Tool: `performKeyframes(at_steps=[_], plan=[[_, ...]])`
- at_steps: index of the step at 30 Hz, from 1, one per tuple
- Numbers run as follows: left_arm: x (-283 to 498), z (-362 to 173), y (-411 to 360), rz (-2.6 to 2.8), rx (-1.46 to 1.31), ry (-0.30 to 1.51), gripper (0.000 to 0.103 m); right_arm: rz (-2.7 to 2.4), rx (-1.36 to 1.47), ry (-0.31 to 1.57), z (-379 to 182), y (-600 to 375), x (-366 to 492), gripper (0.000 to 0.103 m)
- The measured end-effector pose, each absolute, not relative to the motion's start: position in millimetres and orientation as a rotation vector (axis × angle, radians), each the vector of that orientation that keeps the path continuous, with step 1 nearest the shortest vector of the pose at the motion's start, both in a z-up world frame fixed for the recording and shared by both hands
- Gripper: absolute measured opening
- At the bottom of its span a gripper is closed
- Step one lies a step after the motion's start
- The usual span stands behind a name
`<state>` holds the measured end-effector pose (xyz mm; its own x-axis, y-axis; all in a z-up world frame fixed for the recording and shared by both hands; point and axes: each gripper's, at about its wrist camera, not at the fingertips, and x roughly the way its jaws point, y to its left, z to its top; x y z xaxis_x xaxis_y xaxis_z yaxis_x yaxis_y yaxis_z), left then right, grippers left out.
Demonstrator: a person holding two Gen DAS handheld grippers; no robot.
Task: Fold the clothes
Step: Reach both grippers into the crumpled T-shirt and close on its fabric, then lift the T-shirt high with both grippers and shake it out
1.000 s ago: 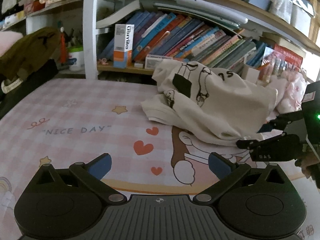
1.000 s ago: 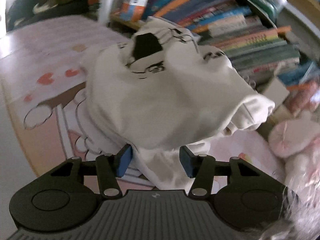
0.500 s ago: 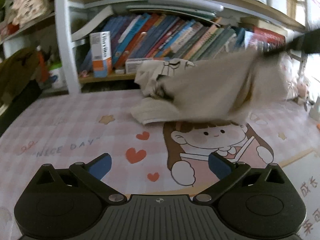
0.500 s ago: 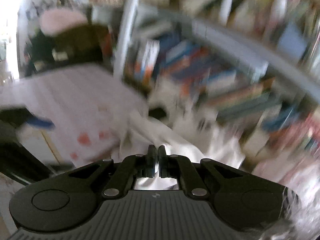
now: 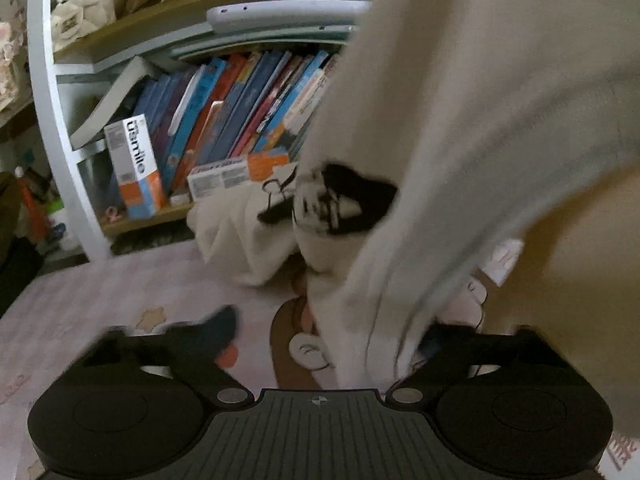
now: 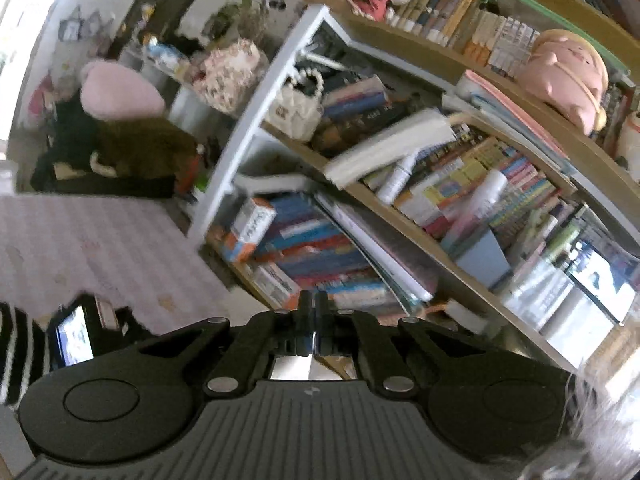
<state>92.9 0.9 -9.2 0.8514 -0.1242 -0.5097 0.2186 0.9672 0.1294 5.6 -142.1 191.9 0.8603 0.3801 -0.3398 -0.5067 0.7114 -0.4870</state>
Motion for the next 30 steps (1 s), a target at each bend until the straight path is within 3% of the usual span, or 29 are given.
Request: performKeyframes(at_steps=[1, 2, 10, 11, 12, 13, 18, 21, 22, 23, 24, 25, 30], plan=[[91, -6, 5, -0.184, 0.163, 0.519, 0.017, 0.481, -0.61, 0.241, 187, -146, 6, 0.001], [89, -1, 12, -0.184, 0.132, 0.509, 0.006, 0.465, -0.617, 0.261, 181, -149, 6, 0.001], [71, 39, 57, -0.195, -0.073, 0.442, 0.004, 0.448, -0.775, 0.503, 87, -164, 3, 0.006], [70, 43, 57, -0.203, -0.072, 0.444, 0.004, 0.459, -0.814, 0.508, 75, -161, -1, 0.024], [71, 45, 56, -0.208, -0.068, 0.448, 0.004, 0.49, -0.843, 0.5, 66, -157, -7, 0.048], [70, 48, 55, -0.213, -0.063, 0.451, 0.004, 0.528, -0.869, 0.487, 59, -151, -14, 0.055], [65, 56, 49, -0.223, -0.057, 0.454, 0.004, 0.647, -0.952, 0.481, 26, -116, -32, 0.072], [63, 59, 51, -0.222, -0.071, 0.461, 0.004, 0.616, -0.984, 0.499, 1, -101, -26, 0.075], [63, 59, 51, -0.221, -0.07, 0.464, 0.004, 0.604, -0.995, 0.505, -7, -96, -24, 0.073], [62, 59, 52, -0.222, -0.064, 0.467, 0.004, 0.588, -1.015, 0.501, -13, -95, -22, 0.06], [62, 59, 52, -0.222, -0.059, 0.47, 0.004, 0.571, -1.033, 0.493, -16, -96, -18, 0.021], [61, 58, 52, -0.225, -0.047, 0.474, 0.004, 0.56, -1.016, 0.5, -10, -99, -13, 0.003], [53, 40, 51, -0.228, -0.004, 0.493, 0.009, 0.507, -0.761, 0.436, 80, -131, 13, 0.004]])
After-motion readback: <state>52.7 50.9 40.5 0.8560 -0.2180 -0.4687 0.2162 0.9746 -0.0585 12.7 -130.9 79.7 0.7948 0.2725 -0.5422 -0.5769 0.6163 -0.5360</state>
